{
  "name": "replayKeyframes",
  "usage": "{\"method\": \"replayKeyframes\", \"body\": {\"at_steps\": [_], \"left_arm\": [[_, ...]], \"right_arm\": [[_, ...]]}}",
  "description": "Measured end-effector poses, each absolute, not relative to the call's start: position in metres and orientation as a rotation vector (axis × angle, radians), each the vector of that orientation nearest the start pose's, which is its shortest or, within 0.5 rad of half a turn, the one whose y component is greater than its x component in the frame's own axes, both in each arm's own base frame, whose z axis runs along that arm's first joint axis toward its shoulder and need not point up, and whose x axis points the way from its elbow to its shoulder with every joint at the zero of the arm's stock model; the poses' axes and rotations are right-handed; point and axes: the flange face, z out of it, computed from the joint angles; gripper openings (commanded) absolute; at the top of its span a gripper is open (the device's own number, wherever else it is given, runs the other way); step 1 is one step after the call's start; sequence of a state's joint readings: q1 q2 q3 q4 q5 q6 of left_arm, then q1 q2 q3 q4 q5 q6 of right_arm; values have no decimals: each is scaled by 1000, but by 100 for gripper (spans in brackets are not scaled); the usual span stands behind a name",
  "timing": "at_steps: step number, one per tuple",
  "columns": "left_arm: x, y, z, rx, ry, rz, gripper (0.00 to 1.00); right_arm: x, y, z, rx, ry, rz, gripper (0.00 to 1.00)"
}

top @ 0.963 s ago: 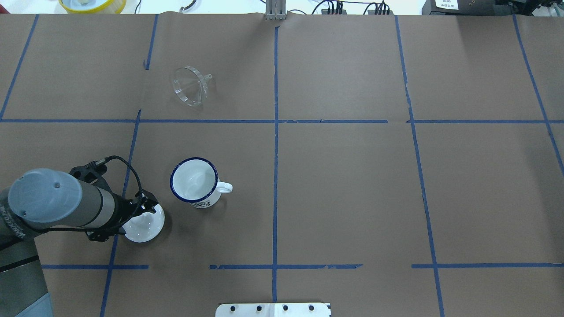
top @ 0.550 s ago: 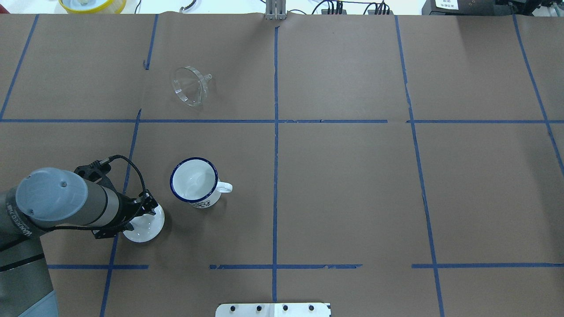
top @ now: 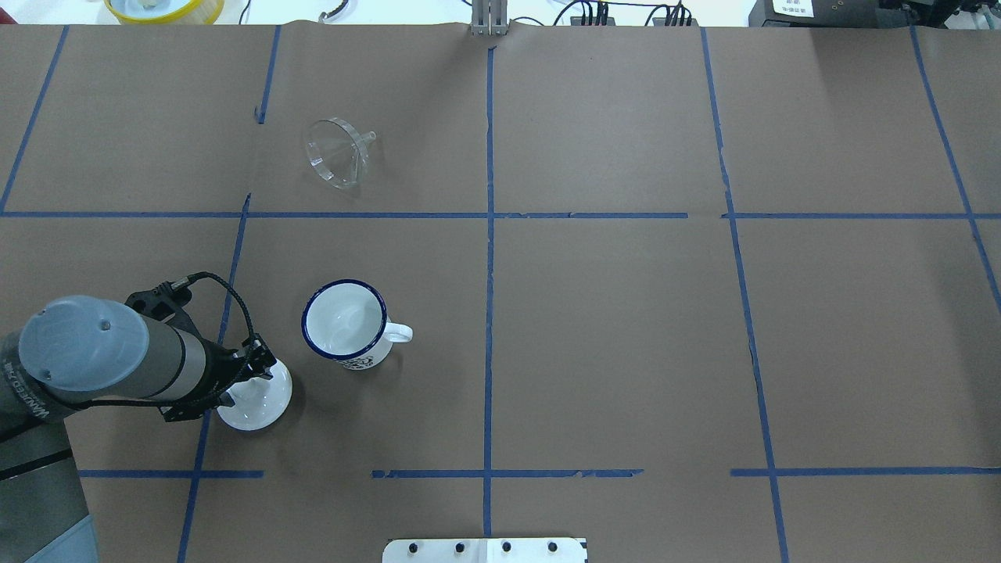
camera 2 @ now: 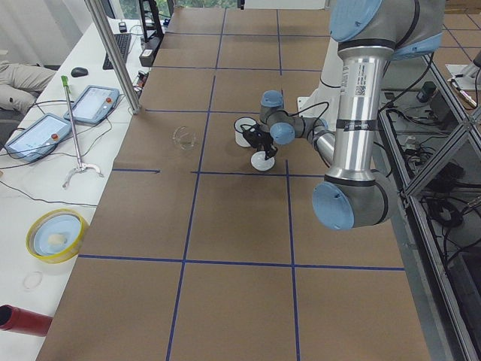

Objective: Remove funnel from cup
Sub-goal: 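Lift the white lid and carry it over the mug with the left gripper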

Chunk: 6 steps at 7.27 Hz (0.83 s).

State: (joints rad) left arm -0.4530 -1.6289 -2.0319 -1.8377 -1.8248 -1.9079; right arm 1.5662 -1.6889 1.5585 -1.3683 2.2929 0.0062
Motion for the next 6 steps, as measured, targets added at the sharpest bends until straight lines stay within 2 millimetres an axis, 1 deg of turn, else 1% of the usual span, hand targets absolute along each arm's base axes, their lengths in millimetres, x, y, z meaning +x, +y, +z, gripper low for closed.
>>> {"method": "replayKeyframes", "body": {"at_steps": [1, 2, 3, 5, 6], "left_arm": [[404, -317, 392, -198, 804, -646, 46], [403, -317, 394, -198, 800, -647, 25], [403, -316, 395, -198, 799, -647, 0], [401, -316, 390, -198, 808, -649, 0], [396, -315, 383, -198, 811, -650, 0]], "right_arm": [[65, -444, 703, 65, -722, -25, 100], [65, -444, 703, 65, -723, -25, 100], [65, -444, 703, 65, -723, -25, 100], [65, -444, 703, 65, -723, -25, 100], [65, -444, 703, 65, -723, -25, 100]]}}
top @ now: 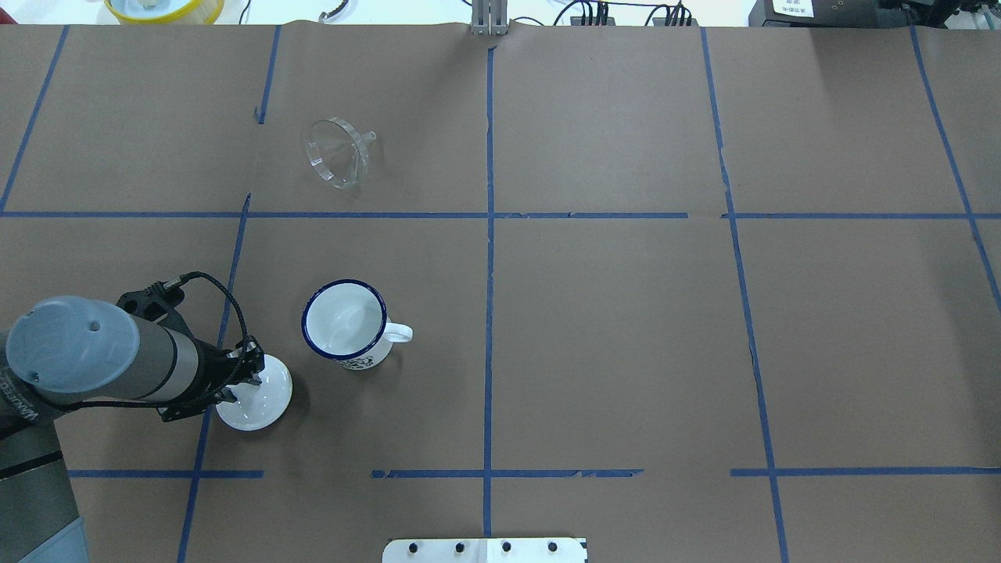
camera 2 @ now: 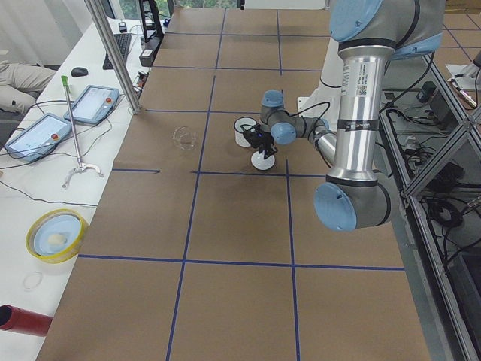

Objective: Remove funnel from cup
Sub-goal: 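Lift the white lid and carry it over the mug with the left gripper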

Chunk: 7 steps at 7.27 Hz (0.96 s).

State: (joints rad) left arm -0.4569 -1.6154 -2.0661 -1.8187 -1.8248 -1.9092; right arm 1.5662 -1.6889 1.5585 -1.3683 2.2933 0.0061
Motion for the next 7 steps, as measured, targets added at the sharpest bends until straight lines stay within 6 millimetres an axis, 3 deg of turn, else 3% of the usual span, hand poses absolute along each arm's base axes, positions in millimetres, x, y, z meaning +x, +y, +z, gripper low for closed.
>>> {"method": "replayKeyframes", "body": {"at_steps": [1, 3, 4, 5, 7], "left_arm": [[380, -310, 367, -193, 802, -648, 0], [324, -306, 321, -164, 784, -666, 0], [314, -315, 297, -154, 795, -685, 0], [328, -330, 269, -153, 794, -698, 0], [381, -362, 224, -185, 754, -713, 0]], "right_arm": [[65, -444, 703, 65, -722, -25, 100], [65, -444, 703, 65, -722, -25, 100], [65, -444, 703, 65, -722, -25, 100], [65, -444, 703, 65, -723, -25, 100], [65, -444, 703, 65, -723, -25, 100]]}}
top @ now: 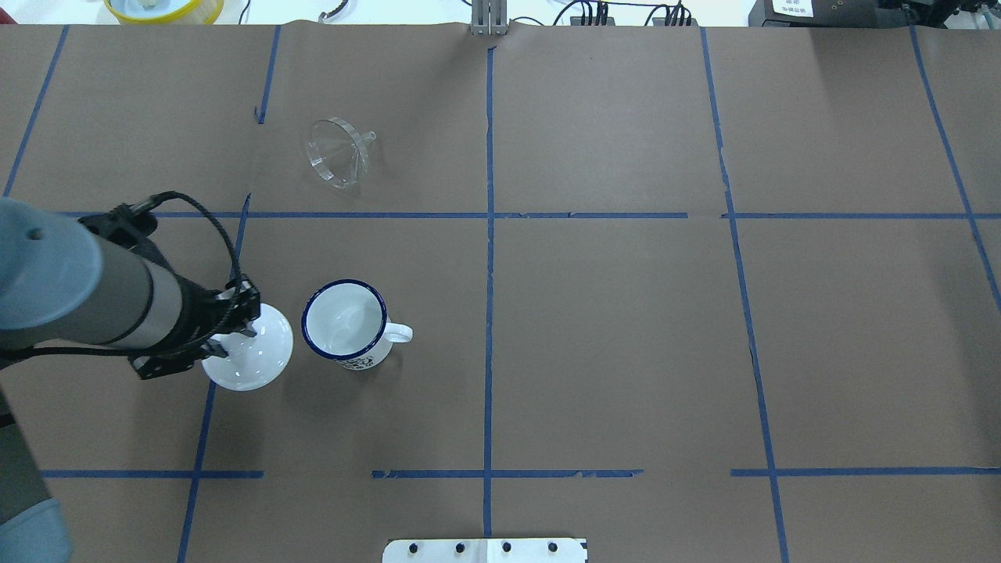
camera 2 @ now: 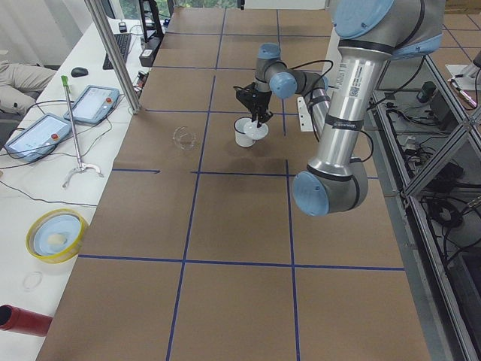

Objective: Remove funnel from cup
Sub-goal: 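Lift the white lid and carry it over the mug with the left gripper, then lower the lid onto the mug opening and hold it in place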

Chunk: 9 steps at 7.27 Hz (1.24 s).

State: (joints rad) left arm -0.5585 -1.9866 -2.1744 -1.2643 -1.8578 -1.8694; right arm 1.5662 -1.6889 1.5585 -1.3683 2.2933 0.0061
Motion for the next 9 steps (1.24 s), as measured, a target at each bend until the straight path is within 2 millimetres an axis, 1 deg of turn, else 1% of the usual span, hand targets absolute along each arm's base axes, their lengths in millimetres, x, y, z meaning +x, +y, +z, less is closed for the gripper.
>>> {"method": "replayKeyframes", "body": {"at_steps": [1, 3, 5, 6, 9], "left_arm": [[399, -370, 215, -204, 743, -714, 0], [421, -383, 204, -214, 732, -713, 0], [430, -390, 203, -213, 732, -717, 0], [434, -393, 205, -212, 734, -718, 0], [438, -396, 207, -210, 741, -717, 0]], "right_arm": [[65, -444, 703, 65, -723, -25, 100], [65, -444, 703, 65, -723, -25, 100], [65, -444, 703, 65, -723, -25, 100], [65, -444, 703, 65, -723, -25, 100], [65, -444, 703, 65, -723, -25, 100]]}}
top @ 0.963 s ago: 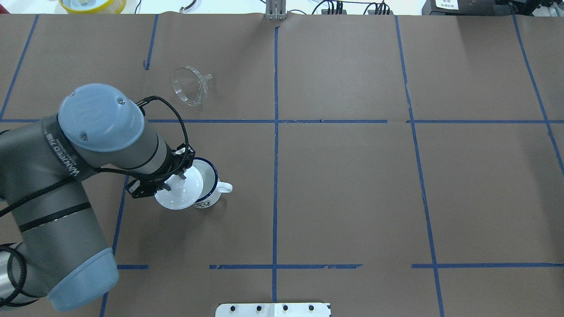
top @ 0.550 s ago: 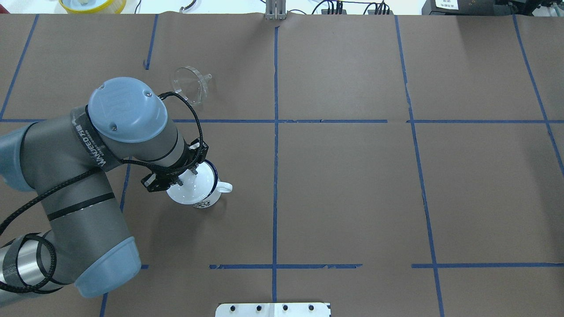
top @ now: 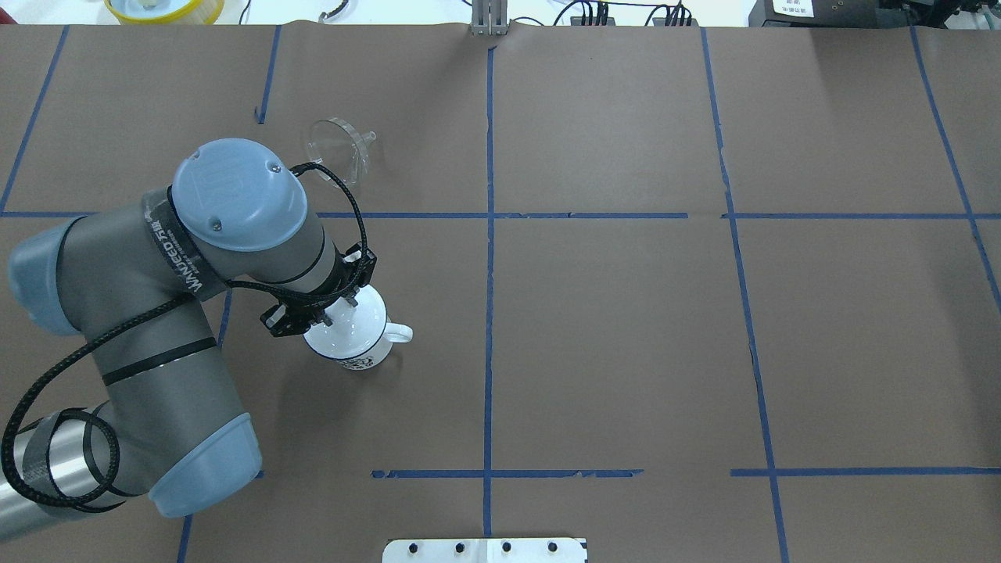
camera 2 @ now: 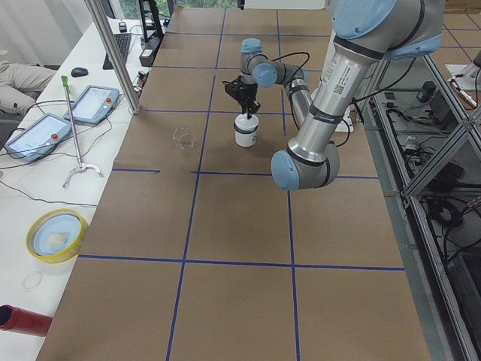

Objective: Remove funnel from cup
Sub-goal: 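Lower the lid onto the mug opening and hold it in place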

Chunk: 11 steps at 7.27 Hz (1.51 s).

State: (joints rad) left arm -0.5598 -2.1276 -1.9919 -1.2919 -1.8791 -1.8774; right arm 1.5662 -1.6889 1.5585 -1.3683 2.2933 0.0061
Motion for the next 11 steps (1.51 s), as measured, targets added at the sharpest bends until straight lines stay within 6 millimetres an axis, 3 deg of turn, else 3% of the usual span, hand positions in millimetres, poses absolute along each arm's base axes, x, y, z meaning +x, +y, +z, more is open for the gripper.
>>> {"method": "replayKeyframes", "body": {"at_steps": [11], "left_arm": [[438, -406, 215, -199, 743, -718, 0]], "right_arm": [[65, -444, 703, 65, -723, -25, 100]]}}
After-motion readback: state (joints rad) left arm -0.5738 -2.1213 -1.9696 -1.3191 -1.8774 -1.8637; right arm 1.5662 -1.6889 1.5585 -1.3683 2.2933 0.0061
